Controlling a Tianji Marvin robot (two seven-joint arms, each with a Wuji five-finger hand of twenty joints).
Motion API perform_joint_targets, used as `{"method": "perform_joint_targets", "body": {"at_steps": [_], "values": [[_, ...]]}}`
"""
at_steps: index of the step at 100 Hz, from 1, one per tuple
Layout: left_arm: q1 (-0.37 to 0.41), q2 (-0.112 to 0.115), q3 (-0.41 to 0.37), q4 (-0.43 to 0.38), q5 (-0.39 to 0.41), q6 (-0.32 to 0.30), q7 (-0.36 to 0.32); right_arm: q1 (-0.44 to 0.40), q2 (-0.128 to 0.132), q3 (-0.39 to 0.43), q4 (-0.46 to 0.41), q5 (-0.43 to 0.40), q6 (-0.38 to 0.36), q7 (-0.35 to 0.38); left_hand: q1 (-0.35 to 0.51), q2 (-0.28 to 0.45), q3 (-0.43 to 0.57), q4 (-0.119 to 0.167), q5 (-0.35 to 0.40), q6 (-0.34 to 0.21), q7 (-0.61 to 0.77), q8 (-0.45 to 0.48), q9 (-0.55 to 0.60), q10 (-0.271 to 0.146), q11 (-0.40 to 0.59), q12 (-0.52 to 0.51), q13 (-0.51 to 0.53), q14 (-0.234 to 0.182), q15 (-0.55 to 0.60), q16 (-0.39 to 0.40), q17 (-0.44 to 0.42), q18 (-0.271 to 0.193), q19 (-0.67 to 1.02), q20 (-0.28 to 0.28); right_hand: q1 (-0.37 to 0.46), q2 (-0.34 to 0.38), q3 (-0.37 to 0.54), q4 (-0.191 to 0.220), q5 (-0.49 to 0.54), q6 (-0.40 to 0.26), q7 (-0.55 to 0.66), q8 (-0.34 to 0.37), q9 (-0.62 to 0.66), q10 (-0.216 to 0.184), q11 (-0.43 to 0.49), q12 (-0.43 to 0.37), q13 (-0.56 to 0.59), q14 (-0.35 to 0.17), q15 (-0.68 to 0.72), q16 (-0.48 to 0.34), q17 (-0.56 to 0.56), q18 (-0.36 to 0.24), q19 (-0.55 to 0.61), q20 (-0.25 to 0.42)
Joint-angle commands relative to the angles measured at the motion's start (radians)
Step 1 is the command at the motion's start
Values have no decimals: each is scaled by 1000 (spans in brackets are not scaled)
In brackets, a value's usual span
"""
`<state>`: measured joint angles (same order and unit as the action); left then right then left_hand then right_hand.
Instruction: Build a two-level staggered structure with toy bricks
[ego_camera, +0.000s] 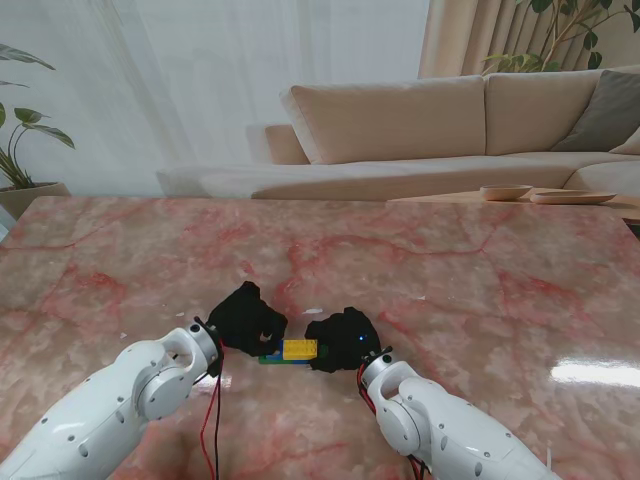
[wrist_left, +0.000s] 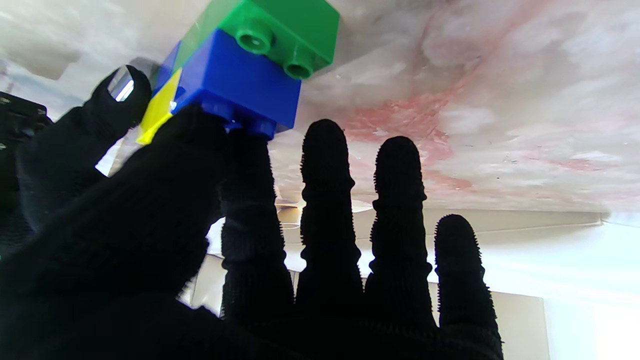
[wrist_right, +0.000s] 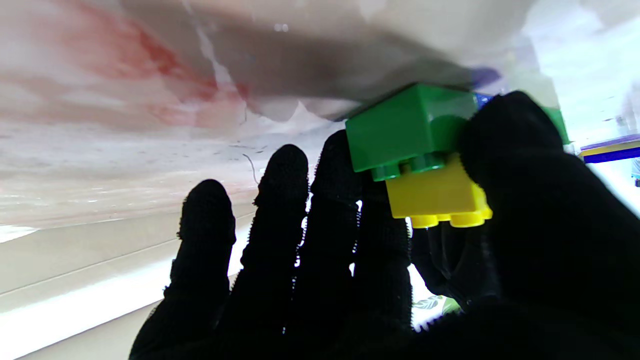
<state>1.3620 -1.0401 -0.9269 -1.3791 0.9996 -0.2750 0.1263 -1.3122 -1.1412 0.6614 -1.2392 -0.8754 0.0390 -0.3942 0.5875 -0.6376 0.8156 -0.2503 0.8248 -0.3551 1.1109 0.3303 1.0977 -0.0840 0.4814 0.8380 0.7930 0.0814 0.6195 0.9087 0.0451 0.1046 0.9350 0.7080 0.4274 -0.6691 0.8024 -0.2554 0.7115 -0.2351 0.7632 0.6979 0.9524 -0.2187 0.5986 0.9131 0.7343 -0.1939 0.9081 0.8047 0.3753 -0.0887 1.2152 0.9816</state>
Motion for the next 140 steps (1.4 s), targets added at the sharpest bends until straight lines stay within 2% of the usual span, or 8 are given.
{"method": "perform_joint_targets", "body": {"at_steps": [1,47,73,93,101,104,106,140], "values": [[29,7,27,71,17,0,-28,-6,-5,1,5,5,4,12,86,-78,-1,13,105,15,-74,-81,63,-30,-21,2,42,-17,32,-5,-1,15,31,-3,55,58,82,-12,50,-145,66,10,6,-34,7,11,-9,-28,4,15,-15,2,-7,29],[12,13,67,125,12,-30,-16,-10,-1,6,-4,1,8,24,82,-115,10,0,141,-11,-89,-124,97,-54,-69,-8,34,-26,25,-3,0,12,36,-4,53,58,81,-12,51,-146,67,9,6,-34,8,11,-8,-28,5,16,-15,3,-7,30],[44,-8,21,112,-63,-38,1,-10,0,8,-4,0,11,25,78,-89,-9,6,19,26,-132,-62,-33,-46,-52,-7,-48,-32,-41,-28,-41,0,-10,-29,57,55,80,-12,52,-146,68,9,7,-34,8,10,-7,-28,4,16,-15,3,-7,30],[77,-26,-24,83,-134,-48,7,-8,0,10,-3,0,10,25,23,-98,22,-8,-80,96,-240,13,-220,-37,56,-205,-138,-32,-96,-58,-78,-9,-57,-38,59,54,82,-12,52,-147,68,9,7,-34,9,11,-8,-28,4,15,-15,3,-7,30],[95,-31,-43,62,-158,-46,1,-7,0,10,-3,-2,10,24,-41,-80,89,22,-125,147,-302,44,-294,-27,49,-244,-184,-28,-123,-74,-96,-11,-81,-43,59,54,83,-12,51,-148,67,9,7,-34,9,11,-8,-28,4,15,-15,3,-7,30],[101,-32,-51,54,-167,-45,0,-7,0,10,-3,-2,10,24,-80,-67,128,69,-147,173,-333,74,-328,-21,41,-253,-206,-24,-137,-85,-106,-11,-96,-46,59,54,83,-12,51,-148,67,9,8,-34,9,11,-8,-28,4,15,-15,3,-7,30],[107,-34,-57,47,-175,-42,-2,-6,0,10,-3,-3,9,24,-86,-66,133,78,-160,182,-342,78,-345,-19,35,-256,-221,-24,-144,-89,-109,-12,-102,-48,58,54,82,-12,51,-148,67,9,7,-34,9,11,-8,-28,4,15,-15,3,-7,30],[176,-52,-146,-60,-262,5,-17,-5,1,13,-5,-4,11,29,-139,-47,66,86,-274,243,-522,43,-556,30,-93,-405,-342,-6,-244,-185,-110,-2,-275,-84,58,53,83,-13,51,-148,67,9,8,-35,8,11,-7,-28,3,15,-16,3,-8,30]]}}
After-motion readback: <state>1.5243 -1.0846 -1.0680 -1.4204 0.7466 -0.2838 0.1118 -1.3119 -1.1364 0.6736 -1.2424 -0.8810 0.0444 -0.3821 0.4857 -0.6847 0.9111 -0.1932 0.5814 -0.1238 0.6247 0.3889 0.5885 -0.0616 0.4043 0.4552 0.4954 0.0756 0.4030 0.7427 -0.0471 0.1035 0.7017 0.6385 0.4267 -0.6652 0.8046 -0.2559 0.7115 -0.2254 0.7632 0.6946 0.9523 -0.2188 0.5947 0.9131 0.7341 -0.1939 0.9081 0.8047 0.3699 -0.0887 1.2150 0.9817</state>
